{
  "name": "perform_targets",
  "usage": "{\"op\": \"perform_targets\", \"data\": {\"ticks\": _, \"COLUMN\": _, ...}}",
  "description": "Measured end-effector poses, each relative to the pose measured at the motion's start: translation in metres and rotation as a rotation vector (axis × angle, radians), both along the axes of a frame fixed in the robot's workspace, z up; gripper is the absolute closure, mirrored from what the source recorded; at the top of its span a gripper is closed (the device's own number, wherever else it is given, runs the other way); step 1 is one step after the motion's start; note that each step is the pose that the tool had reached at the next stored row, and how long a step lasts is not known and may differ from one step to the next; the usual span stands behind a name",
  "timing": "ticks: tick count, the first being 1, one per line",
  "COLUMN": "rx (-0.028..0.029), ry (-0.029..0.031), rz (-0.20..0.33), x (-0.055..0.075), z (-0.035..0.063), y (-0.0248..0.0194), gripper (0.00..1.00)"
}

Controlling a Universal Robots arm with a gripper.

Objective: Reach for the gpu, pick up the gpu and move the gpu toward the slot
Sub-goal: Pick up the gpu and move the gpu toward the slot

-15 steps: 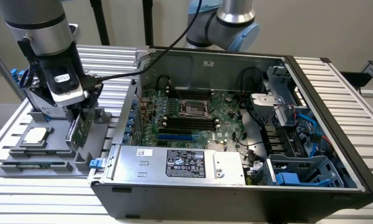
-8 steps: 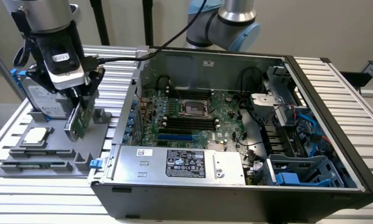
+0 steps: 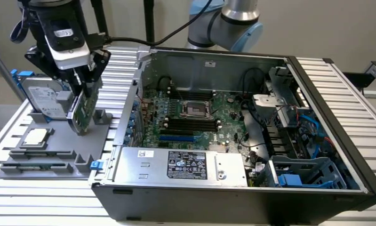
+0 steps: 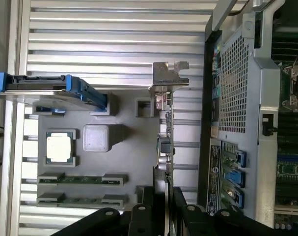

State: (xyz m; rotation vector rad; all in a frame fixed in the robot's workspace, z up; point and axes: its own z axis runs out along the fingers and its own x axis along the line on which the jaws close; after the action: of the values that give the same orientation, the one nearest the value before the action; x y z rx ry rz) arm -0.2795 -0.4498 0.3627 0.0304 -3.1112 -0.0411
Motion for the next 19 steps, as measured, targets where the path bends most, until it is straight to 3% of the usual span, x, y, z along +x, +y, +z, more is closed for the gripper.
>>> {"op": "perform_targets", "data": {"ticks": 7, "rx": 0.0001, "ry": 0.0012, "rz": 0.0, "x": 0.019, "z": 0.032, "y": 0.0004, "gripper": 0.73}}
{"op": "perform_targets", "data": {"ticks": 14, "rx": 0.0, "ry": 0.0035, "rz": 0.0, "x": 0.048, "z": 0.0625, "y": 0.0014, "gripper": 0.73}}
{"op": "perform_targets", "data": {"ticks": 19, "rx": 0.0002, "ry": 0.0067, "rz": 0.0, "x": 0.063, "z": 0.0721, "y": 0.0034, "gripper": 0.73}}
